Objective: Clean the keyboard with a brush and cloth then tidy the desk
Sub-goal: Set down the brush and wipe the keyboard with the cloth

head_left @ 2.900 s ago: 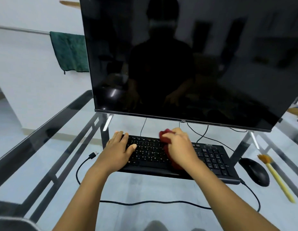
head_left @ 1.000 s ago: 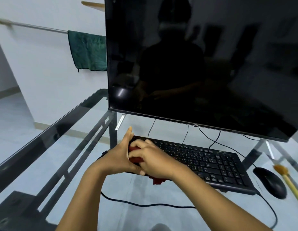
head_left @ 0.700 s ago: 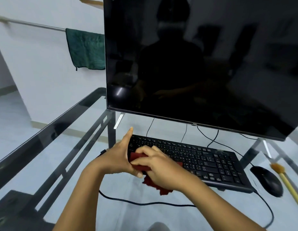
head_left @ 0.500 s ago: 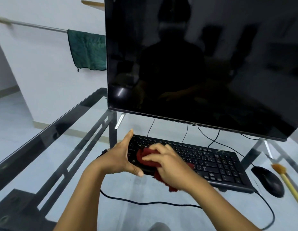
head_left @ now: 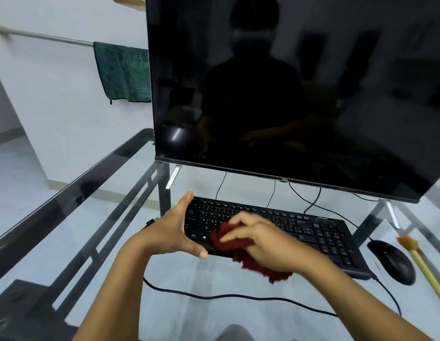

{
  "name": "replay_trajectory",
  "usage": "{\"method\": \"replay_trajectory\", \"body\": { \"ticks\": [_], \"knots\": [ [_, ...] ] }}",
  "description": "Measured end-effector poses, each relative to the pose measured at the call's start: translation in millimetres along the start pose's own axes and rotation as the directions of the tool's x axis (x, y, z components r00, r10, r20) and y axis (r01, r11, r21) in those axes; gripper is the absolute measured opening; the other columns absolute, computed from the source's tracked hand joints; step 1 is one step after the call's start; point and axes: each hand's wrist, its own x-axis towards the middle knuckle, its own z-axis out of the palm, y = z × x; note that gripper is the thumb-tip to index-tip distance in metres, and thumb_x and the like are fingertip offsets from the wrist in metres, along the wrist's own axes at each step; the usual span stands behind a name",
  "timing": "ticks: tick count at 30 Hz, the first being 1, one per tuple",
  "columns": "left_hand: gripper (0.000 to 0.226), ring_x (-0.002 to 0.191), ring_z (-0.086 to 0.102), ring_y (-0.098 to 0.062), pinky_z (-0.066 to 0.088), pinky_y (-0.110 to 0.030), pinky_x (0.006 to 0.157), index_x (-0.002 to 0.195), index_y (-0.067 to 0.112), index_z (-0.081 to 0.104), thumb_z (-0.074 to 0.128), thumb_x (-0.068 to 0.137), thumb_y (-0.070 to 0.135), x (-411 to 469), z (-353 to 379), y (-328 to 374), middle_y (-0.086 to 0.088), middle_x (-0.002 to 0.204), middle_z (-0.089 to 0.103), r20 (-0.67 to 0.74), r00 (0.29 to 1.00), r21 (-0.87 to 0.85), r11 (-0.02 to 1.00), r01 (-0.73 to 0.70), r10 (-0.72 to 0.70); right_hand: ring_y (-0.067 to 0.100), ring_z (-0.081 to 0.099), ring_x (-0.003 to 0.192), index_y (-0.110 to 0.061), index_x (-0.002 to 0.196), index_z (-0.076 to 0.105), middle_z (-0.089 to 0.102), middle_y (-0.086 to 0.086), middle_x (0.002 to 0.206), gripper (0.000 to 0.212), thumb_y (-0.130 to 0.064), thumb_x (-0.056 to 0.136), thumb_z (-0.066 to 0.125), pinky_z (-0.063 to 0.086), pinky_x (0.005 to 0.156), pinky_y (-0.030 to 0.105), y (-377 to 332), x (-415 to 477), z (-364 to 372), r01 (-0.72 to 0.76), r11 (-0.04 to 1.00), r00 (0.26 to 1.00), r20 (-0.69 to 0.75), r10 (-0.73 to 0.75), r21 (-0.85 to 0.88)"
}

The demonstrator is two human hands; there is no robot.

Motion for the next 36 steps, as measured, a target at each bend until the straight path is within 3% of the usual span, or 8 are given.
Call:
{"method": "replay_trajectory", "body": {
  "ticks": [5, 10, 16, 20, 23, 26, 32, 36],
  "knots": [
    [0.148, 0.146, 0.014, -0.009, 0.024, -0.04, 0.118, 0.148, 0.043, -0.008, 0.093, 0.039, 0.05, -1, 0, 0, 0.02, 0.159, 0.006, -0.002, 1.0, -0.007, 1.0, 0.005, -0.005, 0.029, 0.044, 0.119, -0.024, 0.125, 0.062, 0.048, 0.005, 0.122, 0.045, -0.001, 0.09, 0.046, 0.035, 0.105, 0.034, 37, 42, -5, -0.434, 0.901, 0.859, -0.307, 0.41, -0.011],
    [0.149, 0.144, 0.02, -0.011, 0.028, -0.036, 0.116, 0.149, 0.041, -0.009, 0.093, 0.041, 0.049, 1, -1, 3, 0.014, 0.158, 0.013, 0.004, 1.0, 0.012, 1.0, 0.015, -0.015, 0.027, 0.039, 0.112, -0.023, 0.131, 0.056, 0.044, 0.004, 0.124, 0.047, -0.003, 0.09, 0.047, 0.04, 0.1, 0.039, -20, 68, 21, -0.147, 0.987, 0.966, -0.221, 0.131, -0.058],
    [0.15, 0.145, 0.013, -0.008, 0.025, -0.037, 0.117, 0.149, 0.037, -0.013, 0.094, 0.043, 0.047, 0, 1, 1, 0.019, 0.158, 0.004, -0.011, 1.0, -0.002, 1.0, 0.008, -0.008, 0.033, 0.041, 0.115, -0.02, 0.127, 0.058, 0.044, 0.01, 0.123, 0.046, -0.001, 0.088, 0.046, 0.044, 0.094, 0.041, -9, 92, 19, -0.407, 0.913, 0.872, -0.309, 0.38, -0.025],
    [0.149, 0.14, 0.028, -0.01, 0.036, -0.03, 0.11, 0.148, 0.038, -0.016, 0.094, 0.048, 0.035, 2, -1, 2, 0.018, 0.154, 0.016, 0.003, 1.0, 0.007, 1.0, 0.012, -0.012, 0.031, 0.039, 0.112, -0.019, 0.127, 0.057, 0.041, 0.007, 0.129, 0.045, -0.005, 0.084, 0.053, 0.042, 0.096, 0.042, -44, 80, 35, -0.091, 0.992, 0.982, -0.174, 0.075, -0.087],
    [0.148, 0.141, 0.025, -0.008, 0.033, -0.033, 0.113, 0.149, 0.039, -0.012, 0.094, 0.046, 0.041, 0, 0, 3, 0.019, 0.155, 0.013, -0.005, 1.0, -0.011, 1.0, 0.002, -0.002, 0.029, 0.042, 0.117, -0.029, 0.126, 0.06, 0.046, 0.003, 0.129, 0.051, -0.003, 0.084, 0.049, 0.04, 0.102, 0.04, -19, 76, 22, -0.147, 0.988, 0.973, -0.184, 0.137, -0.042],
    [0.119, 0.132, 0.03, 0.008, 0.031, -0.017, 0.107, 0.145, 0.044, 0.014, 0.092, 0.054, 0.039, -2, -2, 6, 0.024, 0.143, 0.03, 0.016, 1.0, -0.005, 1.0, -0.026, 0.026, 0.031, 0.04, 0.121, -0.025, 0.131, 0.056, 0.045, 0.005, 0.128, 0.051, -0.001, 0.087, 0.046, 0.039, 0.105, 0.04, 9, 63, 8, -0.398, 0.916, 0.881, -0.297, 0.368, -0.045],
    [0.065, 0.142, 0.008, 0.006, 0.013, -0.023, 0.115, 0.146, 0.027, 0.036, 0.063, 0.088, 0.038, 2, 3, 26, 0.02, 0.157, 0.017, -0.183, 0.974, 0.056, 0.991, -0.125, 0.133, 0.021, 0.041, 0.118, -0.031, 0.131, 0.057, 0.044, -0.005, 0.127, 0.048, -0.007, 0.091, 0.049, 0.038, 0.105, 0.034, 23, 4, 1, -0.225, 0.971, 0.963, -0.171, 0.209, -0.082],
    [0.06, 0.146, 0.003, -0.001, 0.004, -0.034, 0.121, 0.15, 0.02, 0.028, 0.044, 0.097, 0.044, 18, 40, 54, 0.01, 0.159, 0.015, -0.159, 0.944, 0.345, 0.912, -0.222, 0.29, 0.029, 0.045, 0.118, -0.022, 0.131, 0.058, 0.047, 0.005, 0.124, 0.043, -0.007, 0.092, 0.047, 0.04, 0.104, 0.037, 66, -21, -16, -0.563, 0.826, 0.766, -0.397, 0.505, -0.035]
  ]
}}
